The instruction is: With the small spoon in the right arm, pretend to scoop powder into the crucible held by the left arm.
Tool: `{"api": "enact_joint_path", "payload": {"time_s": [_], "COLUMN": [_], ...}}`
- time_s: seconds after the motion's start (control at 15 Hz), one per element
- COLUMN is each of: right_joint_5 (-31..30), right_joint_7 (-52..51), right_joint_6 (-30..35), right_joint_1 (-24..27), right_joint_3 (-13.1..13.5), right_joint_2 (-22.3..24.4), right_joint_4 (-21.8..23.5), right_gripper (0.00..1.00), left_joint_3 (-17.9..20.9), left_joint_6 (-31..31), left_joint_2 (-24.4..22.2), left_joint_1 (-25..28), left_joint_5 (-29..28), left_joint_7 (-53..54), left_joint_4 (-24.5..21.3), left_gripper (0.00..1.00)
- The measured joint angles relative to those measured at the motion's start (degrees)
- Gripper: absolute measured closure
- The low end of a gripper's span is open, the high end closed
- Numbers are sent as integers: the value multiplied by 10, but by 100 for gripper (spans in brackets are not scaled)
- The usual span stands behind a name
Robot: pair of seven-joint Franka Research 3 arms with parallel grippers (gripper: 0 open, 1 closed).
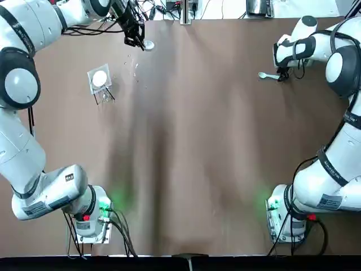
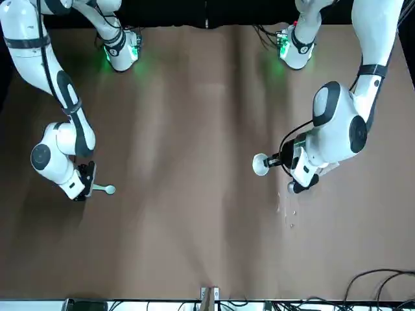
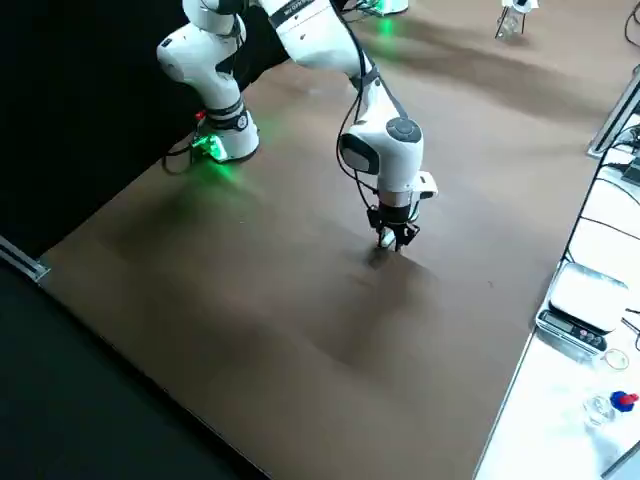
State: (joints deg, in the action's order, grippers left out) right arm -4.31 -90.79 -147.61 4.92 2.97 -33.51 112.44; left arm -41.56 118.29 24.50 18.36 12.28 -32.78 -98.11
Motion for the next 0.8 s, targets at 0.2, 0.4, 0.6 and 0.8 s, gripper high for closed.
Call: {"api": "enact_joint_path", "payload": {"time_s": [0.2,0.4,0.6,0.8], "right_joint_5": [0,0,0,0], "right_joint_7": [8,14,14,15], "right_joint_6": [1,2,3,5], "right_joint_1": [-1,-3,-3,-3], "right_joint_3": [0,-1,-1,-1], "right_joint_2": [0,0,0,1], "right_joint_4": [0,0,0,-1], "right_gripper": [50,50,52,53], "left_joint_3": [0,0,0,0], "left_joint_6": [0,0,0,0], "left_joint_2": [0,0,0,0], "left_joint_1": [2,4,6,7], "left_joint_5": [0,0,0,0], "left_joint_7": [0,0,0,0], "left_joint_4": [0,0,1,1], "left_gripper": [94,94,94,94]}}
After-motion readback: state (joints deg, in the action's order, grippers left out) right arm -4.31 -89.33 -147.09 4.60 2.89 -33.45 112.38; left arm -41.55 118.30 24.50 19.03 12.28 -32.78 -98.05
